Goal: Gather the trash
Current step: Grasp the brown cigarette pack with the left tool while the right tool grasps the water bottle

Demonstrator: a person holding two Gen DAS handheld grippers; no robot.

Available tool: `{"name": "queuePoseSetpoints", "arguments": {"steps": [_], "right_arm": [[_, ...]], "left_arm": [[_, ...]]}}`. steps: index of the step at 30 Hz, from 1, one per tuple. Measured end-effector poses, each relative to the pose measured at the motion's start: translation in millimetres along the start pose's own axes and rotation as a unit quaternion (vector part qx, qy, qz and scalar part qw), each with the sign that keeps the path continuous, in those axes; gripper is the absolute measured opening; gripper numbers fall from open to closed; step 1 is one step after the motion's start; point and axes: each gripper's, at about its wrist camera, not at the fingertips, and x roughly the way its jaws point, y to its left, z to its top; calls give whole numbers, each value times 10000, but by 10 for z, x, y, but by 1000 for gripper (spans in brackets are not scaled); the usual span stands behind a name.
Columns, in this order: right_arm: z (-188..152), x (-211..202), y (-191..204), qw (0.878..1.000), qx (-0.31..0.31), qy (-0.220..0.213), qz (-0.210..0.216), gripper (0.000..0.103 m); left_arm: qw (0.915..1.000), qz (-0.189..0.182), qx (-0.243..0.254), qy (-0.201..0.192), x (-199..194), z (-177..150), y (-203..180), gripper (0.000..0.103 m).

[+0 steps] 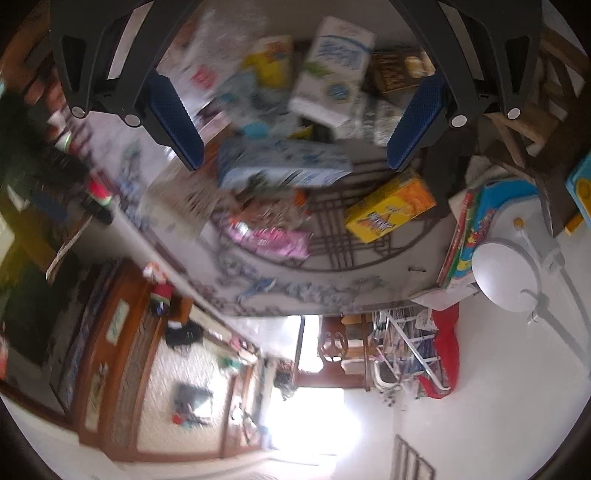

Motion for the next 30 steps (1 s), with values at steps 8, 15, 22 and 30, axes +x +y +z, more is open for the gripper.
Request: {"name": "queuePoseSetpoints", "arguments": {"steps": [8,15,22,30], "right_arm": [[-40,65,29,9974,71,392,608,99],[-60,102,228,9929,-205,644,983,99],[-76,80,378,9834,-427,858,1539,99],[-162,101,532,9721,-555,1201,1937,99]], "left_arm": [[9923,197,421,1148,240,-566,664,88],[9756,233,1137,1864,476,-752,846,79],[9662,115,1537,2069,635,-775,768,80],[9447,88,2282,2354,627,-903,613,81]]}}
